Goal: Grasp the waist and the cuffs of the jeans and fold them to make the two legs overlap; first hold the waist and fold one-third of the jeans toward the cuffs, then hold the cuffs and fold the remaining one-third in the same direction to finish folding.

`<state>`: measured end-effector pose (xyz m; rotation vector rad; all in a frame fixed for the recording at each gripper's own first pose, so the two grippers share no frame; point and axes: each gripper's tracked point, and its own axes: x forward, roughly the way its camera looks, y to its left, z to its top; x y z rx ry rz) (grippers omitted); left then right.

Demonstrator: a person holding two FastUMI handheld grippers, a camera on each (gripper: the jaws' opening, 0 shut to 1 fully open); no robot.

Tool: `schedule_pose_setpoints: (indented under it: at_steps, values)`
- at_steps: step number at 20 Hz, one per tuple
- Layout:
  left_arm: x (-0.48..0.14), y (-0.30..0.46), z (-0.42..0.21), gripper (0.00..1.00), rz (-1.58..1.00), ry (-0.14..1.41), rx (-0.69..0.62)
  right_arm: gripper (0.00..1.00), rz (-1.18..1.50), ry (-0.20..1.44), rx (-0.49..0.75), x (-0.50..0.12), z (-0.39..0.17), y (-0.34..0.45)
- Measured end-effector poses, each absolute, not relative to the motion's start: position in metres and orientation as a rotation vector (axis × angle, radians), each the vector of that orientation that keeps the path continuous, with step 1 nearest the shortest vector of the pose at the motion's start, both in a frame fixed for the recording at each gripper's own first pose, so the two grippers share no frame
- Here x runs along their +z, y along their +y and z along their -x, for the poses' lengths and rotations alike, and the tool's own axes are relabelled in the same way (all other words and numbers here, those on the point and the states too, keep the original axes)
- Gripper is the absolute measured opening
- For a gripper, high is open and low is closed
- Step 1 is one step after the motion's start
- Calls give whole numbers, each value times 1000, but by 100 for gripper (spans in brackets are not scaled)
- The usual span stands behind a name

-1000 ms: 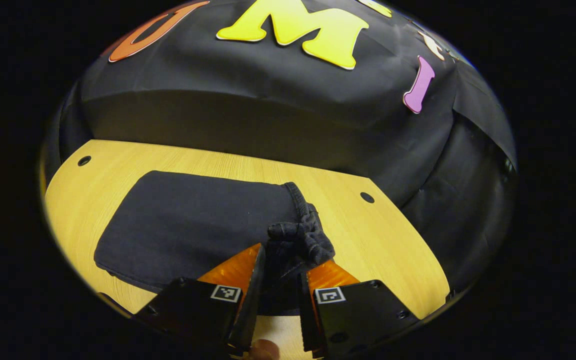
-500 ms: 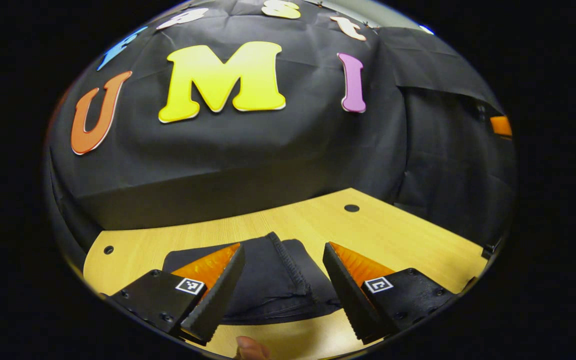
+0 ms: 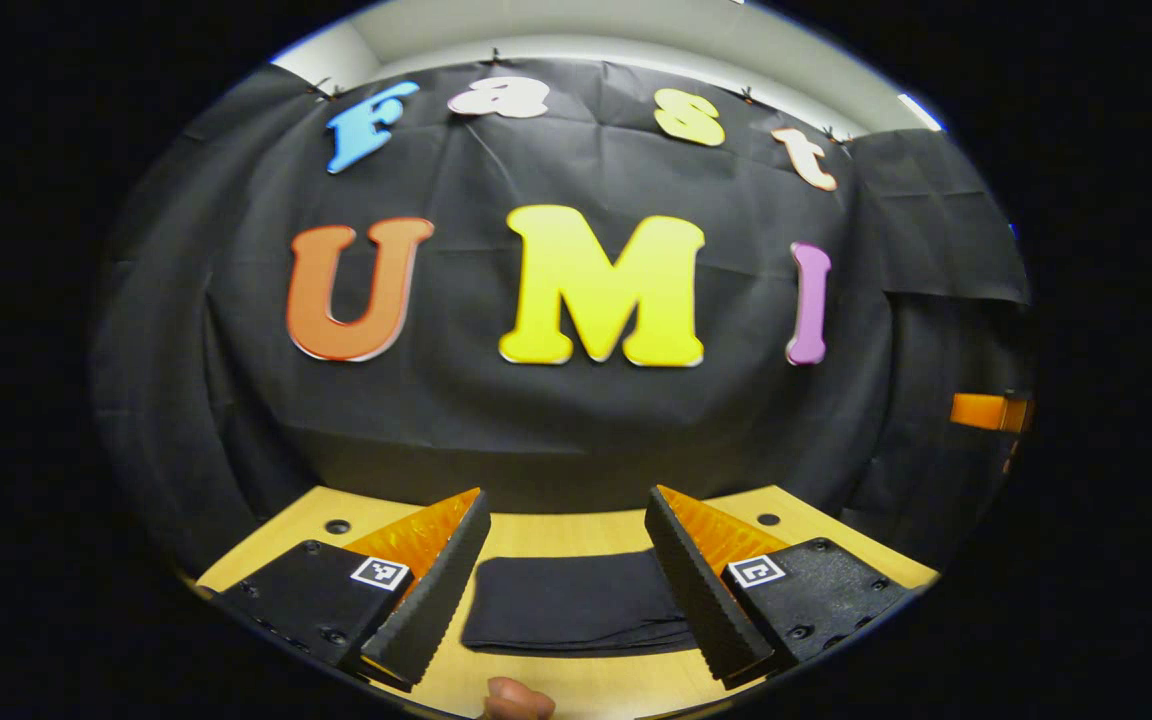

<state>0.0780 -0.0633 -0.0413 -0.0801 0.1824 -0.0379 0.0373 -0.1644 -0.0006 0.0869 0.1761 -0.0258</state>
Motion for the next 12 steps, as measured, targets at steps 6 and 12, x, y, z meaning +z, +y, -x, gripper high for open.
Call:
schedule_pose_setpoints:
  at_steps: [6,12]
  values:
    - [11,17,-22,100,27,98,116,99,-99,75,121,28,-56,-91]
    - [30,41,15,100,12,63,166,99,-98,81,219,23,-51,-45]
